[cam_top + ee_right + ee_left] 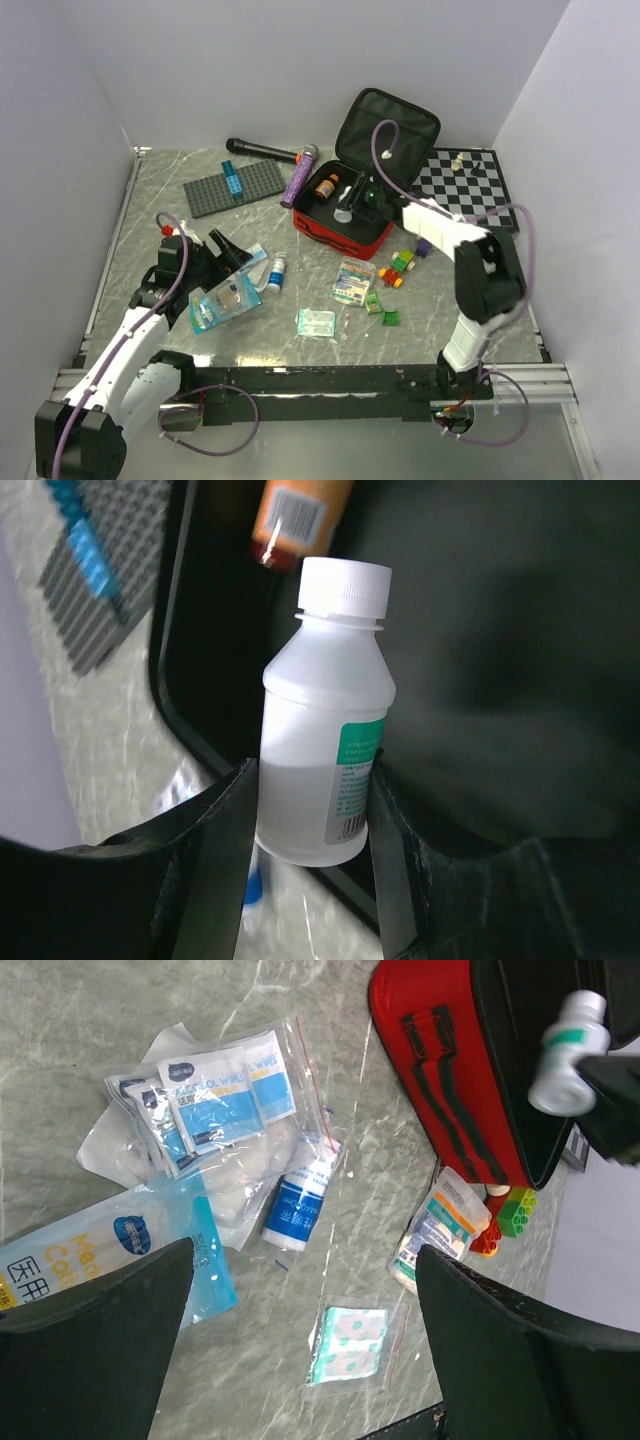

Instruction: Organize the medicine kit

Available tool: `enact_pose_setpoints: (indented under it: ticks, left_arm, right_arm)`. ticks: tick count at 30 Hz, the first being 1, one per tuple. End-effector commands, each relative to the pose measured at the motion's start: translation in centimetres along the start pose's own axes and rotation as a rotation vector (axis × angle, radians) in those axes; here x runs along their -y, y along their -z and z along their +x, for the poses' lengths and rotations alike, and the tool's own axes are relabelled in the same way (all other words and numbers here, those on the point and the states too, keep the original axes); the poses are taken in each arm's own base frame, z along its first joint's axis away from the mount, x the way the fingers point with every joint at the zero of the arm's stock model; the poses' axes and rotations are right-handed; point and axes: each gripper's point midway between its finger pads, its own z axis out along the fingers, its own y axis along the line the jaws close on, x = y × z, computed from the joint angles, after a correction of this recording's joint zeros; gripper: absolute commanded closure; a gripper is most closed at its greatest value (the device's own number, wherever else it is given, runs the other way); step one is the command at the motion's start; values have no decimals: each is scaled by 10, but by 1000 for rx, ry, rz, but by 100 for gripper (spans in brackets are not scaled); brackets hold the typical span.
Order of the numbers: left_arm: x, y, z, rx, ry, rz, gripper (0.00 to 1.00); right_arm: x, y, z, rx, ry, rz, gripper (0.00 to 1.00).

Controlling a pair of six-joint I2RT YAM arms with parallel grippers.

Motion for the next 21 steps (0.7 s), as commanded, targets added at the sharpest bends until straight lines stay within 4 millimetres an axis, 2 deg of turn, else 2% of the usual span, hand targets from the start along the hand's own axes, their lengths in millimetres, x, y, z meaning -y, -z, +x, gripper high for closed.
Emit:
enact_pose_setpoints:
  ticks: [1,4,11,18,21]
  left_arm:
    - [10,4,-9,20,-23,20,4]
    - [8,3,-8,19,-24,12,4]
    - [5,-1,-8,12,-27,-2,4]
    - [2,-2,-7,11,-23,-14,3]
    - [1,-1,-7,13,-20,-16,4]
  right_arm:
    - [-31,-22,-44,82,-77,-69,57]
    - [-23,-41,-52,95,-99,-27,57]
    - [1,-81,-54,74,-143,68,58]
    - [17,-103,-48,50,-163,124,58]
    - [18,-109,-47,42,-173,124,58]
